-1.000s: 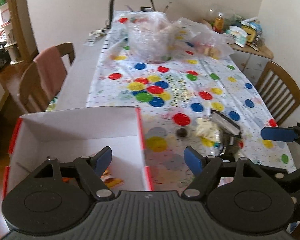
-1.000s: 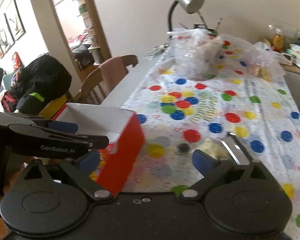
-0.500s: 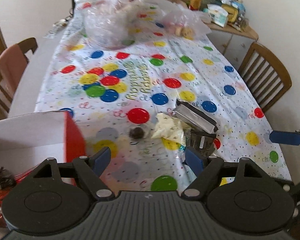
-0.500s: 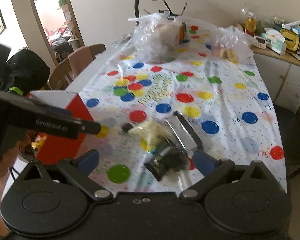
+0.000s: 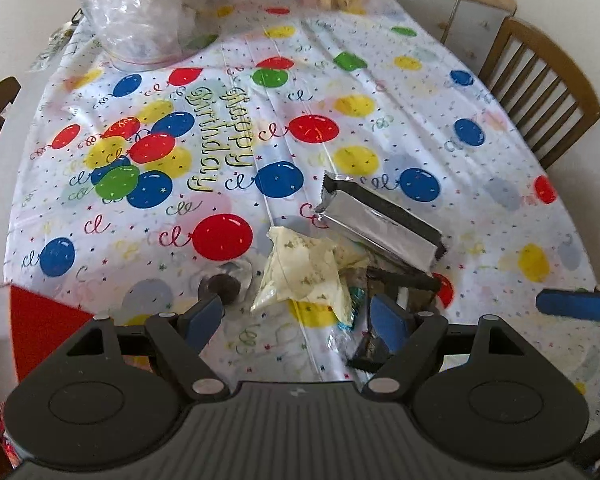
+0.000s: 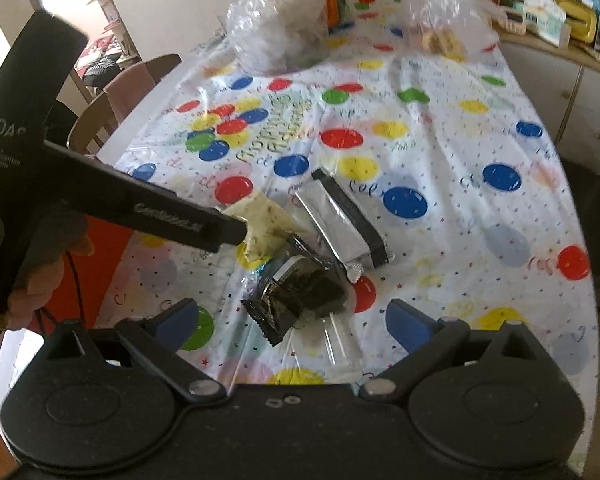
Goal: Organize snacks
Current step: 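Grasp the cream translucent packet with the left tool while the right tool grasps the dark chocolate packet, then carry the cream packet in the left tool into the box while the right tool carries the dark packet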
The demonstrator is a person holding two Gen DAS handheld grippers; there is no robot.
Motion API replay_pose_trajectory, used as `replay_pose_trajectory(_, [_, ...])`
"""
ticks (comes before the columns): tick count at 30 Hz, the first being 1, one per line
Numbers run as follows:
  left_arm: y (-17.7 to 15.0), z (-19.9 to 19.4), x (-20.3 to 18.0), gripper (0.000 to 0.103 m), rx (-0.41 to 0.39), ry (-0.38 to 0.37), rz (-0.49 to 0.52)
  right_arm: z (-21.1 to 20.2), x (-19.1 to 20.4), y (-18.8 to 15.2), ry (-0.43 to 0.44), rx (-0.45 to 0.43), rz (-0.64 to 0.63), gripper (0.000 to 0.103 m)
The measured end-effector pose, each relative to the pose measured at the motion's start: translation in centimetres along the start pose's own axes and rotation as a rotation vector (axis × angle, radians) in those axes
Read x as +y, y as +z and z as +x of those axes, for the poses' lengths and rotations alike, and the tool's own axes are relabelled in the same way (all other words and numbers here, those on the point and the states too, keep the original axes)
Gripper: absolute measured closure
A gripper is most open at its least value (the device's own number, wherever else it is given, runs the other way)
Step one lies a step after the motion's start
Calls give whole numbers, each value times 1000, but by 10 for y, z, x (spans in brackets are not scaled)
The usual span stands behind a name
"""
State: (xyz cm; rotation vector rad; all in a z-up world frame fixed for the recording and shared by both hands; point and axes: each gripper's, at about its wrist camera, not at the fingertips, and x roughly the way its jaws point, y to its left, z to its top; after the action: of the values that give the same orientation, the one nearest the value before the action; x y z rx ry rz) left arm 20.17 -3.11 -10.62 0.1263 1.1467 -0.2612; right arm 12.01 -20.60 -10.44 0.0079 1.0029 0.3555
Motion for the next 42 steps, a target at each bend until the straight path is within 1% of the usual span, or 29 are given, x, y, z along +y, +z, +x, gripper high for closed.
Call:
replay_pose_trajectory(4, [10,16,0,22,29,4,4,20,-3,5,17,37,30,4])
replay_pose_trajectory(10, [19,37,6,22,74,-16,-29,50,-5,12,30,88,82,10])
replay_pose_trajectory(17, [24,52,9,22,91,-25,-47,73,3,18,18,125,72,21])
replay_pose_trajectory(20, [26,57,9,22,101,-41,-53,80,4,20,8,134,73,26])
replay_pose_trajectory(22, [26,60,8,22,106,-42,-48,82,5,22,2,132,65,27])
replay_pose_trajectory(25, [25,64,9,22,114,-50,-51,84,8,23,-12,127,44,32])
replay_pose_trajectory(26, [25,65,8,23,116,-49,-48,84,9,23,-18,125,37,36])
replay_pose_trajectory(27, [24,65,8,27,119,-50,-45,84,10,24,-26,123,28,40])
replay_pose_trajectory(28, [24,66,8,29,123,-52,-43,84,10,24,-33,121,21,42])
replay_pose_trajectory(30, [23,67,8,33,126,-57,-45,84,10,24,-48,117,13,51])
replay_pose_trajectory(31, [22,67,8,35,126,-57,-46,84,9,25,-48,117,13,52])
replay_pose_trajectory(32, [22,67,8,39,126,-58,-48,84,9,25,-46,117,16,54])
replay_pose_trajectory(36, [20,64,8,44,116,-62,-50,82,10,24,-36,113,17,61])
replay_pose_trajectory(42, [15,57,11,48,102,-53,-72,76,13,21,-38,99,15,66])
